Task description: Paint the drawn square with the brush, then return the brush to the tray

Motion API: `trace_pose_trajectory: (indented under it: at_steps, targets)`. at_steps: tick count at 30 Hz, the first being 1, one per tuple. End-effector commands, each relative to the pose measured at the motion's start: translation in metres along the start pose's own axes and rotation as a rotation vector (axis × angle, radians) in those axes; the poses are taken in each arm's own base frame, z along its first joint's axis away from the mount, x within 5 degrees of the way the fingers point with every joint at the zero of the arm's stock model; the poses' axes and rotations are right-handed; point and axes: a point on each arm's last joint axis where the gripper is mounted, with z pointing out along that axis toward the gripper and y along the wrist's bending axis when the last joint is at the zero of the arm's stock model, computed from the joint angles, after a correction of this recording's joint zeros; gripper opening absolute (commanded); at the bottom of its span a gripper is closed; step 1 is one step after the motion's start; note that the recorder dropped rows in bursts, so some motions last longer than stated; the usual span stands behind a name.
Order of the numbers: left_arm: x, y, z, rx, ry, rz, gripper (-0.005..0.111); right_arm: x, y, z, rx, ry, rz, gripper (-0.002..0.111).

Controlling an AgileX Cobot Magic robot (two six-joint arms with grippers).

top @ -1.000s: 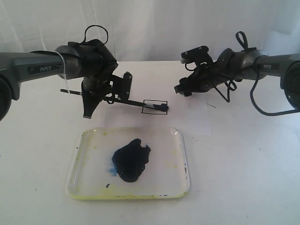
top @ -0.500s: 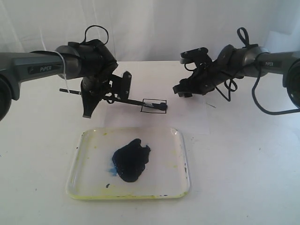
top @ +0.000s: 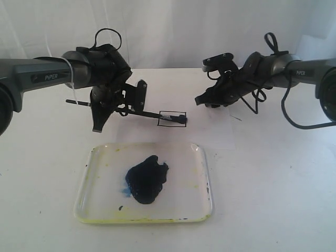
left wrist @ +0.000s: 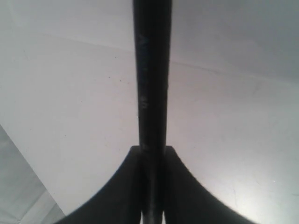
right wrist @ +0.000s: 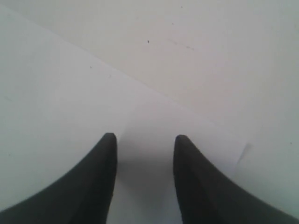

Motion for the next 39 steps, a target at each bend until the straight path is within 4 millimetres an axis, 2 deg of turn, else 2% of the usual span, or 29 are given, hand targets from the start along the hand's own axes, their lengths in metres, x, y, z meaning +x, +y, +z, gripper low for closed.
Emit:
trace_pose_trajectory:
  at_steps: [1, 8, 15, 23, 30, 39]
  targets:
    - [0.002, 0.001, -0.004, -0.002, 0.035, 0.012, 0.000, 0.007, 0.000, 0.006, -0.003, 0.029, -0.013, 0.038]
    - [0.004, 0.002, -0.004, -0.011, 0.060, 0.028, 0.000, 0.007, 0.000, 0.006, 0.000, 0.026, -0.013, 0.038]
    - [-0.007, 0.000, -0.011, -0.037, 0.065, 0.073, 0.000, 0.007, 0.000, 0.006, 0.002, 0.022, -0.013, 0.038]
    - [-0.005, -0.001, -0.011, -0.031, 0.097, 0.080, 0.000, 0.006, 0.000, 0.006, 0.003, 0.021, -0.013, 0.038]
    - [-0.002, 0.008, -0.025, -0.077, 0.060, -0.010, 0.000, 0.006, -0.001, 0.006, 0.004, 0.019, -0.013, 0.038]
    - [-0.001, 0.008, -0.027, -0.075, 0.048, -0.042, 0.000, 0.006, -0.001, 0.006, 0.005, 0.017, -0.013, 0.038]
